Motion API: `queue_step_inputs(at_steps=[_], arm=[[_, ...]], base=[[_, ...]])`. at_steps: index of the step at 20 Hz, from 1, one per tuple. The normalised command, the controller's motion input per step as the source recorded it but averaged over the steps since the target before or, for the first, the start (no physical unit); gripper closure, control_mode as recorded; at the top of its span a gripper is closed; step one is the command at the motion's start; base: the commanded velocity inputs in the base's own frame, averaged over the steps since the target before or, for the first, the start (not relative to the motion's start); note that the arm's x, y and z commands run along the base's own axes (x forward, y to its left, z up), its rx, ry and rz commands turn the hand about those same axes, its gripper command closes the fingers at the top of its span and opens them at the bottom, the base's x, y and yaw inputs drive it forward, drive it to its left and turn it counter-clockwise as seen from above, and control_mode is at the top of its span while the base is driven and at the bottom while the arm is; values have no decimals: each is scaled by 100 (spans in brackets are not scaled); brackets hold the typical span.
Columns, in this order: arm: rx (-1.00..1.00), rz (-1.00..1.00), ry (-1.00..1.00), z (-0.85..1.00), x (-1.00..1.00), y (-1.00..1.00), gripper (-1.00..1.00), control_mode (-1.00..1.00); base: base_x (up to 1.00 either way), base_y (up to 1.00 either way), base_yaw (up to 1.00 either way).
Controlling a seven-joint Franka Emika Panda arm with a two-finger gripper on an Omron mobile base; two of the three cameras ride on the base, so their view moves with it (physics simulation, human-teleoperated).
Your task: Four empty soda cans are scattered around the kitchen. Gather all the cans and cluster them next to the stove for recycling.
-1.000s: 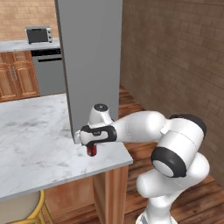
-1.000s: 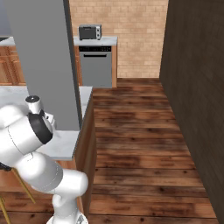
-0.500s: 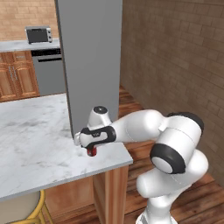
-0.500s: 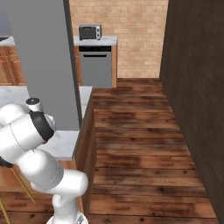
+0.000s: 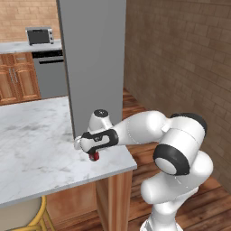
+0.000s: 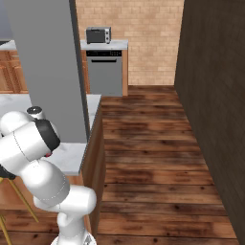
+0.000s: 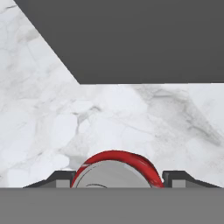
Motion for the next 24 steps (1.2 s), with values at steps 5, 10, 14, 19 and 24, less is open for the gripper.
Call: queue_step_inputs(at_steps=[5,10,14,19,24], arm=[[0,0,-1,0,-8,-2,100,-100],[0,0,-6,14,-18,-7,100,-100],[1,0,-9,47,-28,-4,100,-100],[8,0,-4,69,-36,-8,100,-100],[12,0,0,62,-51,-20,100,-100]], base=[[0,0,0],[0,0,0],[0,0,0],[0,0,0],[0,0,0]])
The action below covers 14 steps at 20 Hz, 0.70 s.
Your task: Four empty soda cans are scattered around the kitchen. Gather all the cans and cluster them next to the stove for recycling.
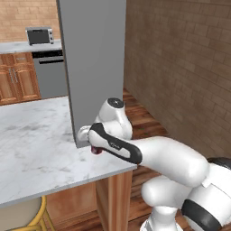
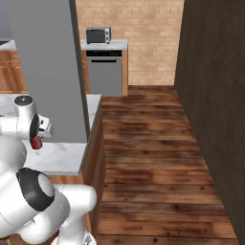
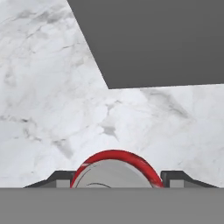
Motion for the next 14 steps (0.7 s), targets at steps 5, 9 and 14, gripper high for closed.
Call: queue_step_inputs(at_steps=[5,9,14], arm=[[10,0,0,36,-74,-29,100,-100],[9,0,0,38,-77,-23,100,-100],[5,0,0,37,-77,-13,100,-100]], base=[[0,0,0],[0,0,0],[0,0,0]])
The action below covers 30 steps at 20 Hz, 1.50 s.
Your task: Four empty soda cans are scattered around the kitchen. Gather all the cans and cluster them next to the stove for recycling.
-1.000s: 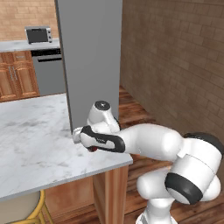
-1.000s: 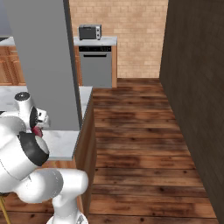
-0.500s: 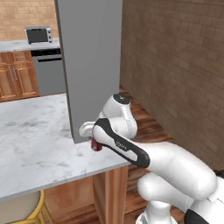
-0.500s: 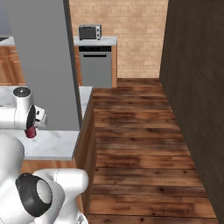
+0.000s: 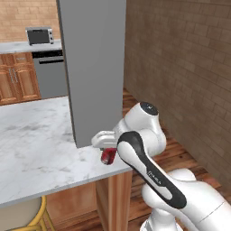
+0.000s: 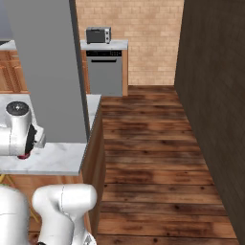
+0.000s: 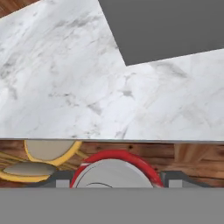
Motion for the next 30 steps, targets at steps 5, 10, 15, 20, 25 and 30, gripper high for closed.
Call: queue_step_inputs(at_steps=[5,10,15,20,25,30], arm=[[0,-1,0,36,-67,-6,100,-100],[0,-3,0,32,-62,-8,100,-100],[0,-4,1,23,-55,-7,100,-100],[0,-4,6,9,-38,0,100,-100],[0,-3,6,7,-35,-1,100,-100],[0,-3,7,0,-25,-1,100,-100]], base=[[0,0,0],[0,0,0],[0,0,0],[0,0,0],[0,0,0],[0,0,0]])
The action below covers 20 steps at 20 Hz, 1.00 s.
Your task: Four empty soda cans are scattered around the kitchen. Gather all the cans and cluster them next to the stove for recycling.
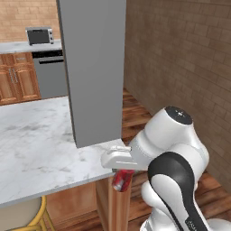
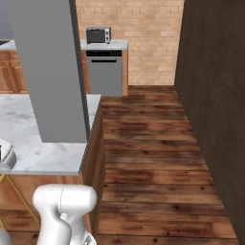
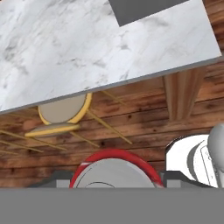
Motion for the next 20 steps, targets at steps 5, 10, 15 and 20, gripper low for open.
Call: queue_step_inputs(at_steps=[5,10,15,20], arm=[[0,-1,1,0,-6,0,100,100],[0,0,0,0,0,0,100,100],[0,0,0,0,0,0,100,100],[0,0,0,0,0,0,100,100]], base=[[-25,0,-2],[-48,5,0],[-70,0,0],[-59,0,0]])
